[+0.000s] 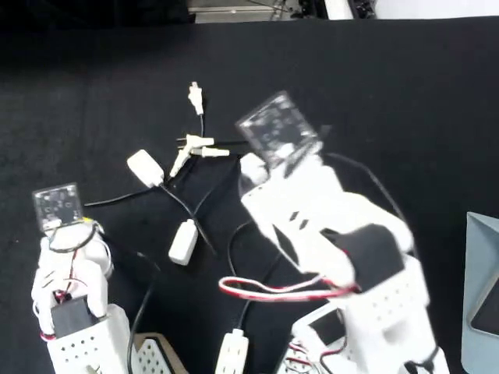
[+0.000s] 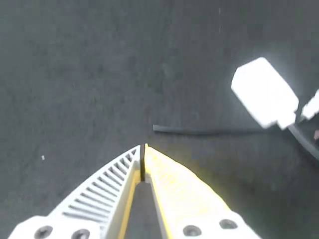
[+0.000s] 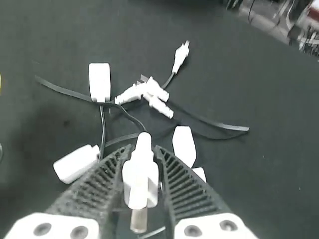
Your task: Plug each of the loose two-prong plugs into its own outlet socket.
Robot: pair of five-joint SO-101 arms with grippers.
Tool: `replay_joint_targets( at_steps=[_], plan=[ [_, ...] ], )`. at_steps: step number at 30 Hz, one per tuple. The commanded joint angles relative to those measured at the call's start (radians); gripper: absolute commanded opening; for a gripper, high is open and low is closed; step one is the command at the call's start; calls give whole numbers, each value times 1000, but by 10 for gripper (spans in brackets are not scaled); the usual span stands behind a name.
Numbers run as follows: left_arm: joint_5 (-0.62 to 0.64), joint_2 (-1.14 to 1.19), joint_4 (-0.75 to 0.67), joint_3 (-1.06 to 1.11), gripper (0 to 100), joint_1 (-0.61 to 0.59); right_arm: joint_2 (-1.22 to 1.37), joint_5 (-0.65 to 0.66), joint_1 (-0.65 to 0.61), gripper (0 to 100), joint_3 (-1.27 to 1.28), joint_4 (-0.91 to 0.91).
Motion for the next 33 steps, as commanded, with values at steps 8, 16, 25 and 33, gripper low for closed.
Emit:
replay_joint_targets(
  at_steps=[8,16,25,33],
  plan=[
    [157,-6,-123,-214,30,208,-15,-52,-109,11,53,-152],
    [152,-6,-121,-217,30,518,-13,-46,-109,11,125,-253],
    [150,-3,-212,-176,30,630,-16,-44,-311,11,130,-180],
    [157,-5,-245,-193,30,628,-8,-9,-342,11,142,-115]
  ],
)
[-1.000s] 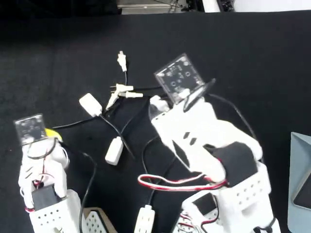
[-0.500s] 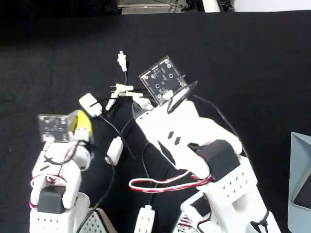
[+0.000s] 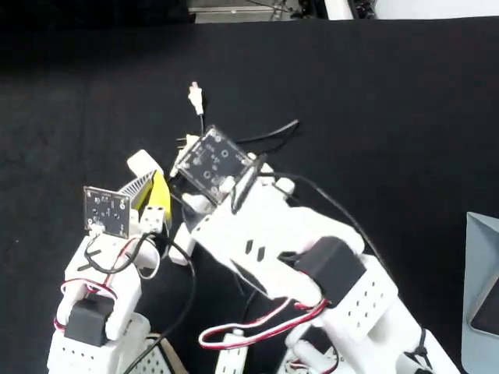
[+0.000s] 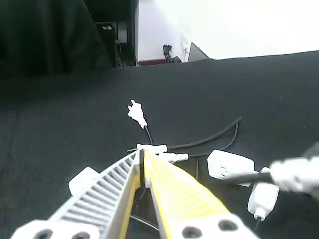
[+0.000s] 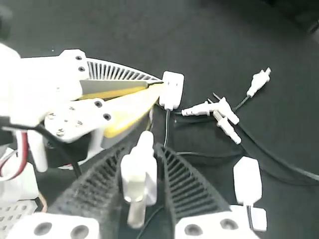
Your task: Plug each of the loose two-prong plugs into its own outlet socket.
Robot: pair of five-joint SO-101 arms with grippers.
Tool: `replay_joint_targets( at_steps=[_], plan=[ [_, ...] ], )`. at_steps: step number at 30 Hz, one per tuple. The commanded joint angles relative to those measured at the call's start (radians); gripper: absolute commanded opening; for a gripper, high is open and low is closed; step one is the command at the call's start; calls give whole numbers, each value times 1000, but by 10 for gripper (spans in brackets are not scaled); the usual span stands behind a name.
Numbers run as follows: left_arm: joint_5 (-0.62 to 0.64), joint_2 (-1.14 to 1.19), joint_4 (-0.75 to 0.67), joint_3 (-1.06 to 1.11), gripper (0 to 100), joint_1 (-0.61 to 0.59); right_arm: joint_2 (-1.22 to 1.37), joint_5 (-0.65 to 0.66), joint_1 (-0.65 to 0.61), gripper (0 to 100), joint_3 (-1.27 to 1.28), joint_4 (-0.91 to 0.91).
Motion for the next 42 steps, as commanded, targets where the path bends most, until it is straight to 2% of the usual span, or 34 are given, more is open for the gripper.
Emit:
replay_joint_targets(
  at_steps=[1,5,8,15,17,19,22,29,32,38,42],
  plan=[
    [9,-5,-54,-45,30,13,-8,28,-35,11,-8,51],
    [9,-5,-71,-77,30,13,-12,28,-57,11,-8,89],
    [9,-6,-44,-117,30,13,-15,26,-12,11,-13,83],
    [5,-6,198,-275,33,25,-16,17,112,11,-13,-15],
    [8,-6,235,-288,81,24,-16,17,107,11,-16,-29],
    [12,-6,272,-285,171,24,-16,-3,94,11,-16,-52],
    [71,-6,325,-286,253,21,-16,-8,57,11,-15,-68],
    [81,-5,325,-277,250,15,-16,-3,-43,11,-15,-58],
    [80,-5,278,-251,248,4,-16,-3,-54,11,-18,-35],
    [80,-5,121,-168,248,-163,-16,29,-49,11,-64,77],
    [80,-5,107,-179,248,-185,-16,32,-49,11,-53,100]
  ],
)
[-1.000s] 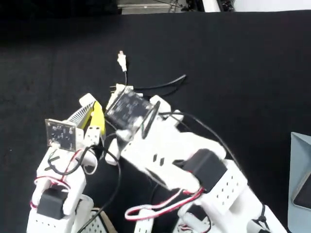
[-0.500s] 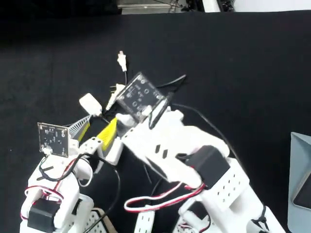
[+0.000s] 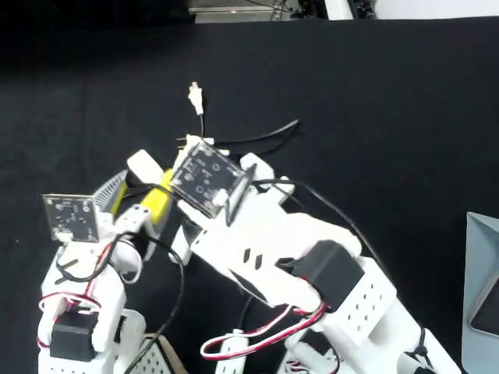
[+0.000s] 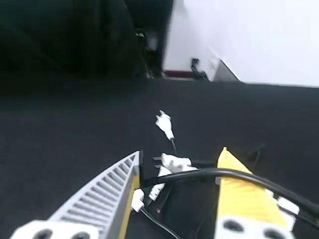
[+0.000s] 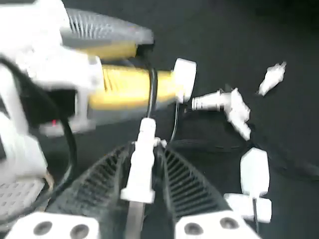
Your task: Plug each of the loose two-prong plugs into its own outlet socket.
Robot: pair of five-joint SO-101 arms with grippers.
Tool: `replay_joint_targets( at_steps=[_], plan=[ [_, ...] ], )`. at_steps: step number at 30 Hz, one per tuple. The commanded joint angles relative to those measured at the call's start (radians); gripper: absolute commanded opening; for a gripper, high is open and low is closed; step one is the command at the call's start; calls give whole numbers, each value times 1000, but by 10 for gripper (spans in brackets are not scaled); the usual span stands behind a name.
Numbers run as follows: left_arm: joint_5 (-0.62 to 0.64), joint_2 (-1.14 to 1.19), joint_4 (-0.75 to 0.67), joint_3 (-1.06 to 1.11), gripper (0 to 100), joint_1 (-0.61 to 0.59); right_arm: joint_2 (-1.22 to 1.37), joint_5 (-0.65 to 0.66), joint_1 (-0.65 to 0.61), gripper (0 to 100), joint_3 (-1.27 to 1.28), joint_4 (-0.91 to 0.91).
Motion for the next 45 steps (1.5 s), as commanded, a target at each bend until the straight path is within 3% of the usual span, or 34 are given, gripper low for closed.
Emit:
replay_joint_targets(
  at_steps=[1,7,14,21,35,45],
  plan=[
    [12,-3,-46,-33,248,-38,-15,12,-9,11,-35,26],
    [20,-3,-12,-105,248,-30,-12,14,-9,11,25,5],
    [20,-3,137,-229,212,124,-7,14,-9,11,113,-83],
    [17,-5,192,-263,202,165,-7,14,5,11,183,-140],
    [12,-5,356,-263,204,-45,-5,5,190,11,384,-368],
    [12,-5,353,-217,204,-298,8,11,253,11,553,-471]
  ],
)
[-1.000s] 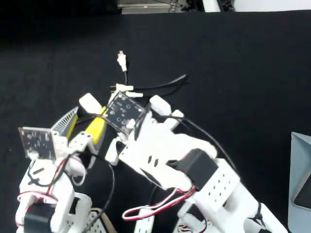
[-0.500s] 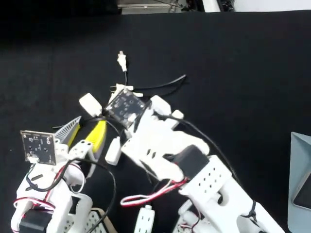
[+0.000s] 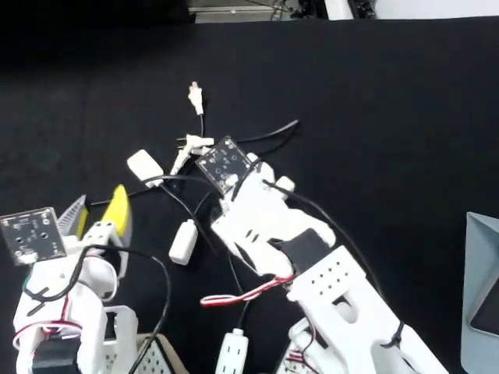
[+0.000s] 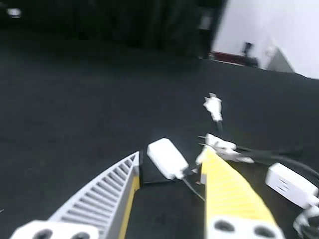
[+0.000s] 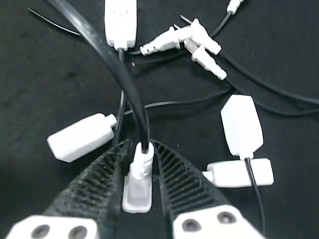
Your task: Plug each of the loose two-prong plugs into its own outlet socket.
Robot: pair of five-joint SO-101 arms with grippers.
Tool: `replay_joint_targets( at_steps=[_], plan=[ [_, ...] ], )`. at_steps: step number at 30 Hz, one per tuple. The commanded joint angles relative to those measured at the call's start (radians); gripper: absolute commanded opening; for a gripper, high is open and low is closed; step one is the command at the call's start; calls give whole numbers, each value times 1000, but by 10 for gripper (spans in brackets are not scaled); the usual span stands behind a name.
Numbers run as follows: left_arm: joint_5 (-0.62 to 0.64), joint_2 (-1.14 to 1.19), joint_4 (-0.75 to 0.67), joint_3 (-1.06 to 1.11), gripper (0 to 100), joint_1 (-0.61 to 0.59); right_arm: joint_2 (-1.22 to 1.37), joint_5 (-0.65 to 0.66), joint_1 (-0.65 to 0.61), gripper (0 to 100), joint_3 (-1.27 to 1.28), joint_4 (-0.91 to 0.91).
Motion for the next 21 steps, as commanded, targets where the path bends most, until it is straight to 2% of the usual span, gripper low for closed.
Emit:
replay_joint_targets(
  at_steps=[1,7,13,21],
  plan=[
    [2,-2,-3,7,204,-101,24,5,29,11,15,-20],
    [2,-2,-14,127,204,-145,255,6,29,11,-47,-17],
    [8,-2,-150,251,204,-254,550,6,29,11,-185,6],
    [2,-2,-261,409,204,-337,811,8,29,24,-430,158]
  ],
)
